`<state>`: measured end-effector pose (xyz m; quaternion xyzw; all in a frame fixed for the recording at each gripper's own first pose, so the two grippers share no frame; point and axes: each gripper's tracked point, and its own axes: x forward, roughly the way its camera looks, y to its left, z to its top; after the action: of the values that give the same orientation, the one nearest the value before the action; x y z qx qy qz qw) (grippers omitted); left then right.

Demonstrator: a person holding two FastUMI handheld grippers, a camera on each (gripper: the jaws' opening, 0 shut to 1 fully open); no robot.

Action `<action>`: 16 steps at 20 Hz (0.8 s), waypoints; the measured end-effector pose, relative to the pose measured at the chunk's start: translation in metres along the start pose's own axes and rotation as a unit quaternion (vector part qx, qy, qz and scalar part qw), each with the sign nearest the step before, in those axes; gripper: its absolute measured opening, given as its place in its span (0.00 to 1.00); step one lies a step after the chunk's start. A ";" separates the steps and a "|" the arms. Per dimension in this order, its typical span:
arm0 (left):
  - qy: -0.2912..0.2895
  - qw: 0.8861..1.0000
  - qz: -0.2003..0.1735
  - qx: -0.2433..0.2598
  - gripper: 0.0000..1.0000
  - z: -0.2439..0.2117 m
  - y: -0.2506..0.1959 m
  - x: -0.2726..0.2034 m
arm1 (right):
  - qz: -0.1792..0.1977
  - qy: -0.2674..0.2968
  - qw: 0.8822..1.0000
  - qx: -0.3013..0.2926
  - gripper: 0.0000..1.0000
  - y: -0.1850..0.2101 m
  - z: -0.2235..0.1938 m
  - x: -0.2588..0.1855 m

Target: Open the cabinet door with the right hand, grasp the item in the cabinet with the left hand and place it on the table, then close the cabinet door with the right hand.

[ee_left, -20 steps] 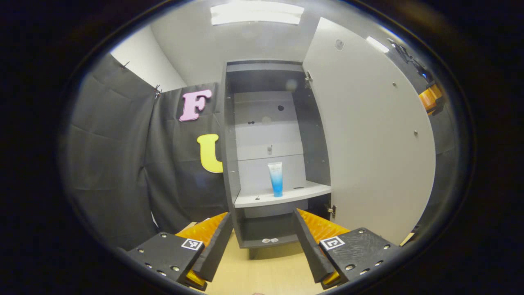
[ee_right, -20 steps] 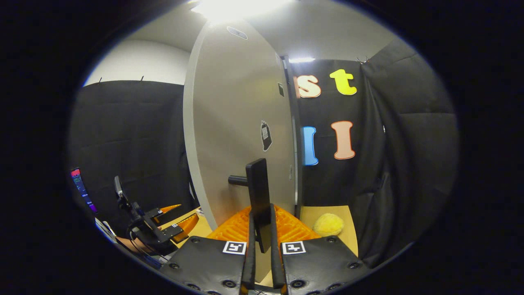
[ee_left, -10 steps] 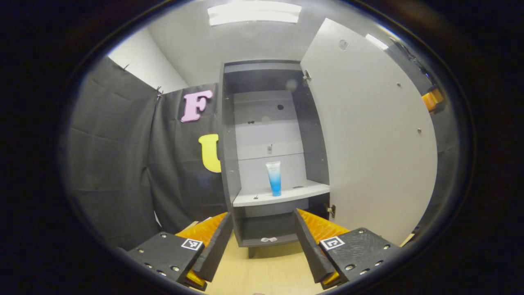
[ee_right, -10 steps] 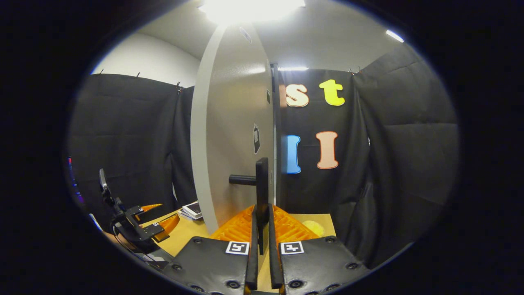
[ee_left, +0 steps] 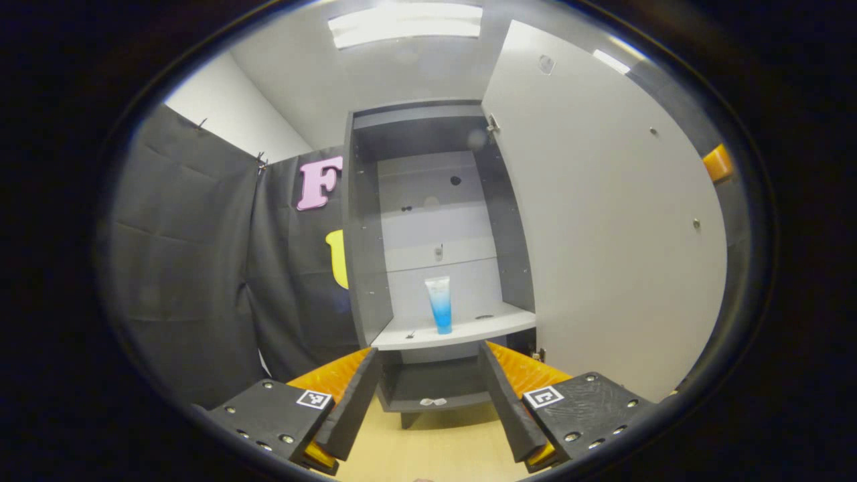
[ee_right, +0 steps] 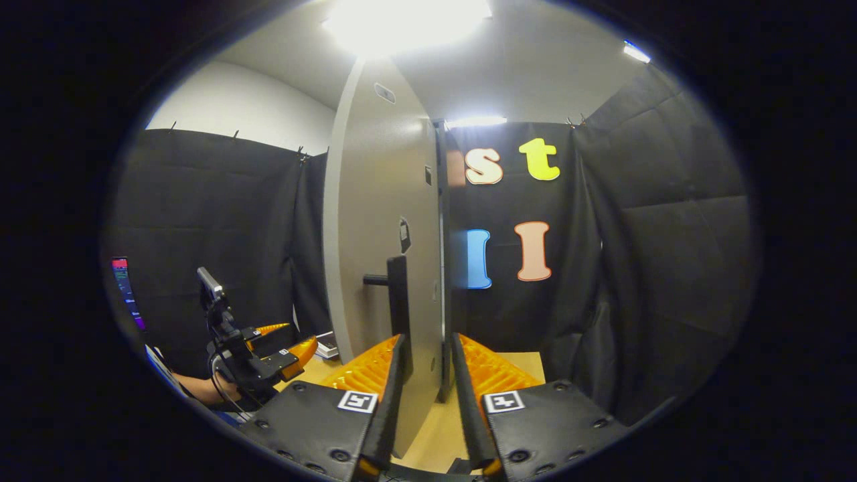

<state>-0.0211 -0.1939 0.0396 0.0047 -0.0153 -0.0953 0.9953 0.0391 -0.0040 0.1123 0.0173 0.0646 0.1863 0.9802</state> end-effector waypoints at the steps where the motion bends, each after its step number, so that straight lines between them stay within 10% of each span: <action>1: -0.001 1.000 -0.002 0.000 0.88 0.004 -0.006 0.006 | -0.019 -0.002 1.000 0.000 0.66 -0.014 -0.004 0.000; 3: -0.002 1.000 -0.005 0.003 0.88 0.011 -0.011 0.019 | -0.066 -0.006 0.998 0.002 0.97 -0.039 -0.013 -0.001; 16: -0.026 0.999 -0.026 -0.009 0.88 0.030 0.008 0.183 | -0.289 0.012 0.957 0.033 0.98 -0.124 -0.045 0.019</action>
<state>0.1587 -0.2209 0.0752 -0.0062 -0.0406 -0.1217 0.9917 0.0955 -0.1119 0.0577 0.0277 0.0849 -0.1070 0.9902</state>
